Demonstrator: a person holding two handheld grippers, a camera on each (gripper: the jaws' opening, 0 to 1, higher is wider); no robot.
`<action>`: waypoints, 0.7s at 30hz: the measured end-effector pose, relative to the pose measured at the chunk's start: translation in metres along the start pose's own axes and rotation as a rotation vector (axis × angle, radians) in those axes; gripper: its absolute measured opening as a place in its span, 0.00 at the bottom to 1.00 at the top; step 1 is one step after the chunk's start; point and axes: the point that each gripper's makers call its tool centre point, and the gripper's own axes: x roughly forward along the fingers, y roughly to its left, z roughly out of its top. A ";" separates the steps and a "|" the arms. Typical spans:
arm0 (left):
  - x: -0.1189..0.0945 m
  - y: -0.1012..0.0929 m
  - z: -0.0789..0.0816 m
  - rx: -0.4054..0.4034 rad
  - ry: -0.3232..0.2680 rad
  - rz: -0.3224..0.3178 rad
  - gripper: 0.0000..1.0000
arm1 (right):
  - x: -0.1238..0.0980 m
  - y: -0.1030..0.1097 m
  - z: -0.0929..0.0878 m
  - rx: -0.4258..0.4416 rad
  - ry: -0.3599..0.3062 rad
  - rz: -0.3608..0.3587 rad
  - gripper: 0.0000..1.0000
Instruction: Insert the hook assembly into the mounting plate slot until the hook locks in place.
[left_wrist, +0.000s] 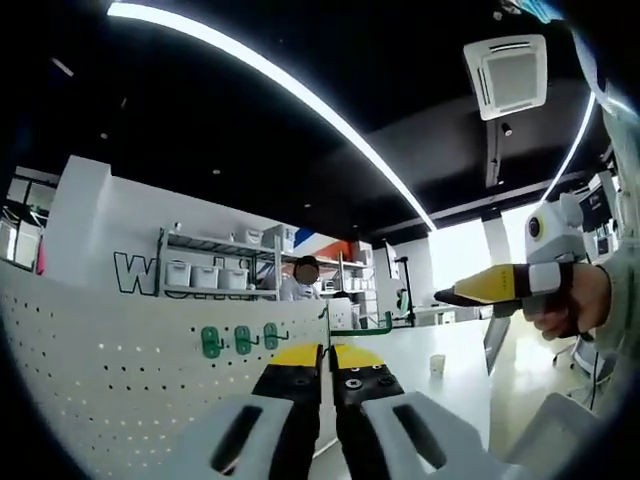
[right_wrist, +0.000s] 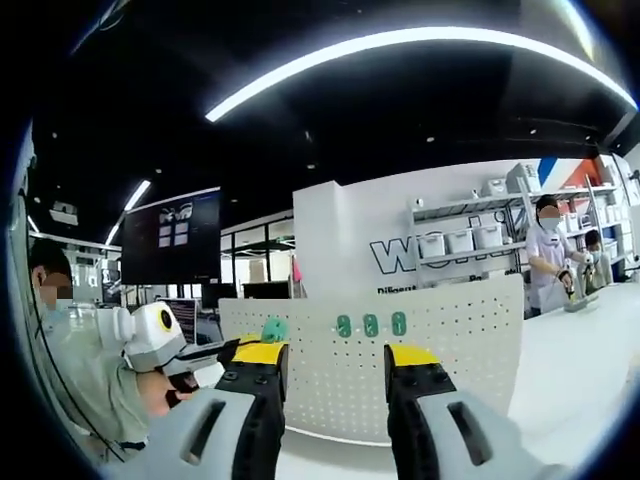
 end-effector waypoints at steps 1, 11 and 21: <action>0.000 -0.001 0.000 0.001 -0.002 -0.001 0.04 | 0.001 0.001 0.000 -0.001 0.000 0.003 0.37; -0.003 -0.011 -0.001 0.015 0.008 -0.028 0.04 | 0.008 0.014 0.000 0.003 0.003 0.044 0.35; -0.007 -0.021 -0.004 0.012 0.012 -0.043 0.04 | 0.013 0.028 -0.004 0.014 0.011 0.080 0.33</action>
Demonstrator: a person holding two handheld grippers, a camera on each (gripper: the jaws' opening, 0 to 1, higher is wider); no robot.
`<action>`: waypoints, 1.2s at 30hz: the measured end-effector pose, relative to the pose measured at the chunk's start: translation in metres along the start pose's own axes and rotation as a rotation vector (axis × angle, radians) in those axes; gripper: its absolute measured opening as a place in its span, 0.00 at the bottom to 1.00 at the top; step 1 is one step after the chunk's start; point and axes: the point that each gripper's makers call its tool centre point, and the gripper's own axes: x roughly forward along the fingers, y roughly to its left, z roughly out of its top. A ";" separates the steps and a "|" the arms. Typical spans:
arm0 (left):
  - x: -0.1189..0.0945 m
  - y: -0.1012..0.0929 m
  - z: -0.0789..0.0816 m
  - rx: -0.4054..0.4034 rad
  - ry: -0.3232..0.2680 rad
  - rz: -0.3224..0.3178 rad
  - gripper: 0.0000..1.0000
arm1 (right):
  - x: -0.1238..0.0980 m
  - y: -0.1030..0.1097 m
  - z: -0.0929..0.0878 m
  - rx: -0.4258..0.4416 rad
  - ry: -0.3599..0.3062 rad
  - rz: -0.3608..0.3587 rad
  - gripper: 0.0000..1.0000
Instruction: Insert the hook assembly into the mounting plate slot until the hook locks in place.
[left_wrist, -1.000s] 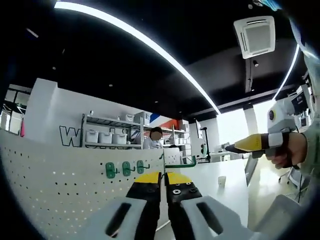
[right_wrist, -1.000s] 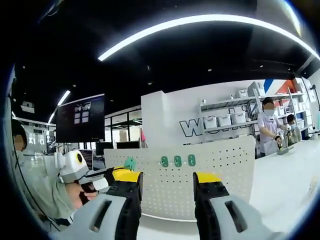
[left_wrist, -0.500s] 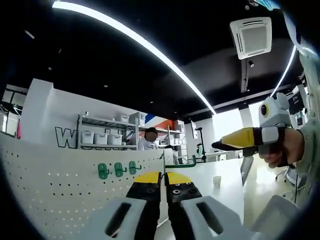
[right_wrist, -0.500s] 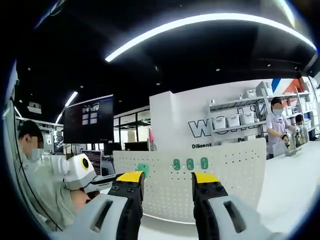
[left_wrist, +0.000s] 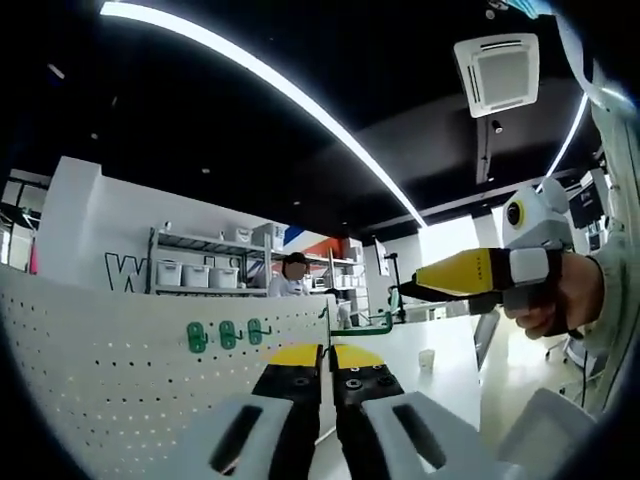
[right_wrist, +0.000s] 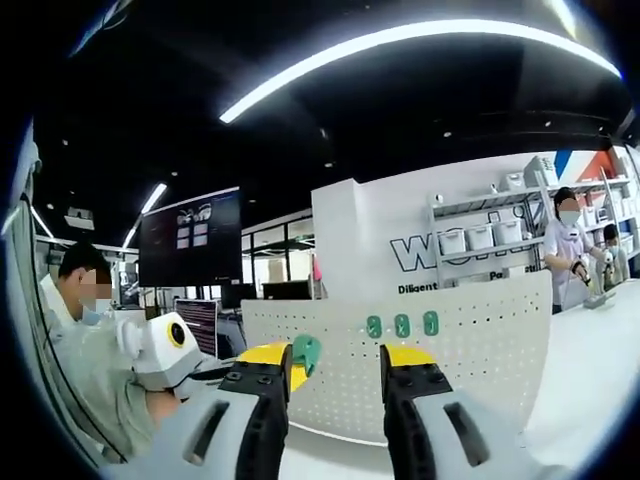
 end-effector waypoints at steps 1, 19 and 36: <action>0.000 -0.001 0.000 0.000 0.001 -0.001 0.04 | 0.001 0.002 -0.001 0.002 0.003 0.004 0.33; -0.001 -0.018 0.007 -0.021 -0.023 -0.042 0.04 | 0.009 0.014 -0.011 0.033 0.027 0.053 0.27; -0.001 -0.030 0.008 -0.022 -0.028 -0.066 0.04 | 0.011 0.021 -0.015 0.056 0.038 0.083 0.17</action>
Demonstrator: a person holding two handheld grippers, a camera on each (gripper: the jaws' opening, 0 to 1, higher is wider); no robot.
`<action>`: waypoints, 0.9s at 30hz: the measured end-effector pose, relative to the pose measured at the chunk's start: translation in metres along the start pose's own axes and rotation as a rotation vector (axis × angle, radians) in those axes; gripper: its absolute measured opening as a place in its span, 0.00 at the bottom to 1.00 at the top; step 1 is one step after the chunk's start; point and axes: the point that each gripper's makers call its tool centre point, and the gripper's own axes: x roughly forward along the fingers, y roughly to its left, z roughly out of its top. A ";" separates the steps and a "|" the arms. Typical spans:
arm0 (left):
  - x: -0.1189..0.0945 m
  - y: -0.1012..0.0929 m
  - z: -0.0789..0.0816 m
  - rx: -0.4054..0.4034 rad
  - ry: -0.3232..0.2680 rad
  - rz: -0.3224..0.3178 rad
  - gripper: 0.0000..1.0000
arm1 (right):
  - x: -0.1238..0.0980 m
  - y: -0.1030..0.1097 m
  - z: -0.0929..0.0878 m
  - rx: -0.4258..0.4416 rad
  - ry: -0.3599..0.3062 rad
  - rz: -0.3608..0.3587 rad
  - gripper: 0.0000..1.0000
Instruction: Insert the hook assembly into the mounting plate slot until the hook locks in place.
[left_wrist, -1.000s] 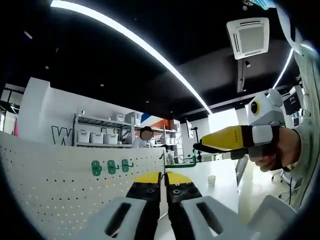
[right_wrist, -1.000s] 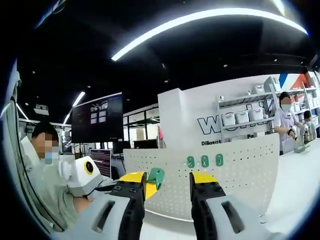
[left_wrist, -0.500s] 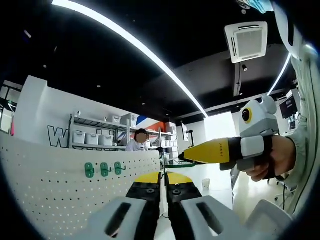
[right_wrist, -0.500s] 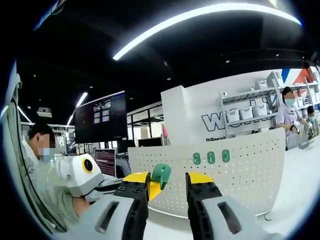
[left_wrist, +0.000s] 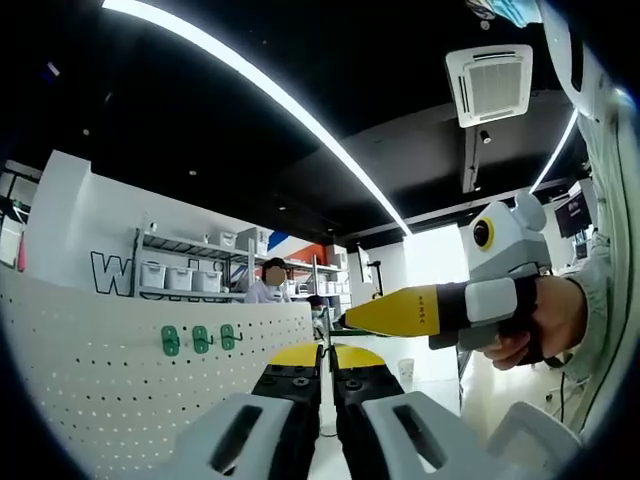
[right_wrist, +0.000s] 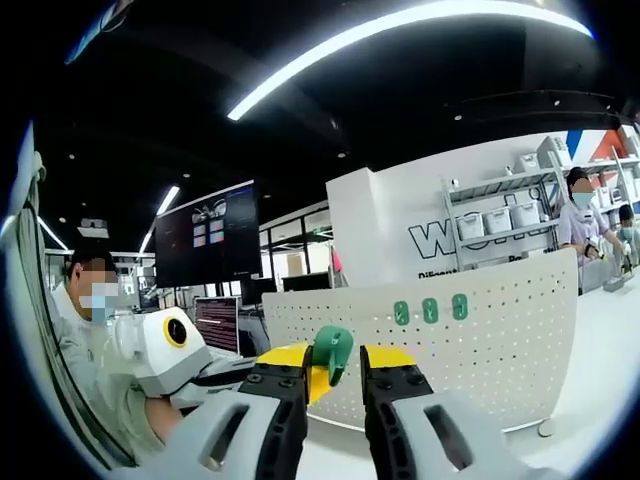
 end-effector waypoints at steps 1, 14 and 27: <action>0.000 -0.001 0.001 0.000 -0.002 -0.001 0.04 | 0.000 0.001 0.000 0.000 0.002 0.002 0.16; 0.000 -0.005 0.009 0.002 -0.020 -0.007 0.04 | 0.001 0.008 0.000 0.014 0.004 0.026 0.08; -0.001 -0.009 0.012 0.063 -0.010 -0.012 0.04 | -0.001 0.009 0.001 -0.024 0.002 0.026 0.02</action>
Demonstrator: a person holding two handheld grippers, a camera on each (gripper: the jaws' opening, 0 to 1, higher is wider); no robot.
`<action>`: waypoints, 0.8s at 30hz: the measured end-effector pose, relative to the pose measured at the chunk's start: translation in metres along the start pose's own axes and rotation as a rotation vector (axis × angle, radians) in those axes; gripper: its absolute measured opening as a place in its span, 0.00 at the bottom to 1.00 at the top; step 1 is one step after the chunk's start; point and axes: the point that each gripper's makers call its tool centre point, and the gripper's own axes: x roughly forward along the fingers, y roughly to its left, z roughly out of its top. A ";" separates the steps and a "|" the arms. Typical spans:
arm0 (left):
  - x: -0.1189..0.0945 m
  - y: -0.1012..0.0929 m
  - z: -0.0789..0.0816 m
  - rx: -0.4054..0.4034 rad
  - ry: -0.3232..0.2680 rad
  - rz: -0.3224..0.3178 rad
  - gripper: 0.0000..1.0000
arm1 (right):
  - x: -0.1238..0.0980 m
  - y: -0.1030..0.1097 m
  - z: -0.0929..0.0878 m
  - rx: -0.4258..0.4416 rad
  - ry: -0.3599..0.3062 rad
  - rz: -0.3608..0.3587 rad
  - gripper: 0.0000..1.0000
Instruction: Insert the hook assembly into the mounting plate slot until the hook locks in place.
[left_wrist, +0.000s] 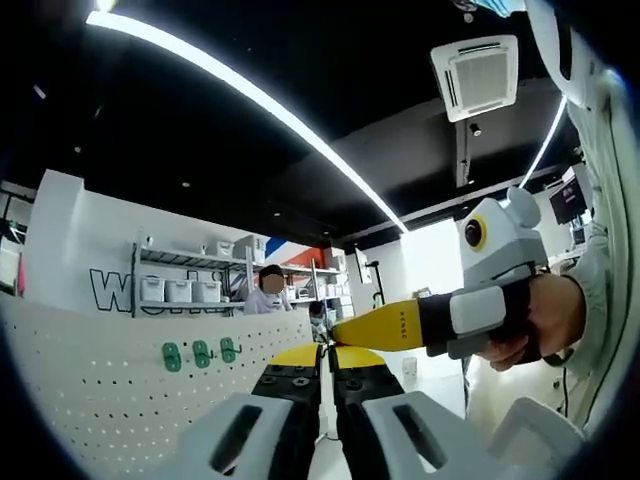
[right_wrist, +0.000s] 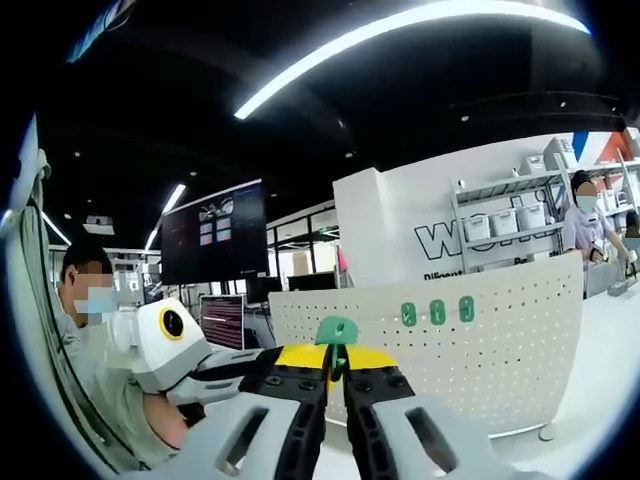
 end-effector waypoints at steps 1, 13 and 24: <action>0.000 0.000 0.000 -0.001 0.000 0.000 0.04 | 0.000 0.002 0.000 -0.008 0.001 0.003 0.02; 0.000 -0.001 -0.002 0.011 0.016 0.001 0.05 | 0.000 0.001 -0.001 -0.020 0.010 0.003 0.01; 0.000 -0.002 -0.004 0.025 0.022 0.002 0.08 | 0.001 0.000 -0.002 -0.015 0.011 0.007 0.01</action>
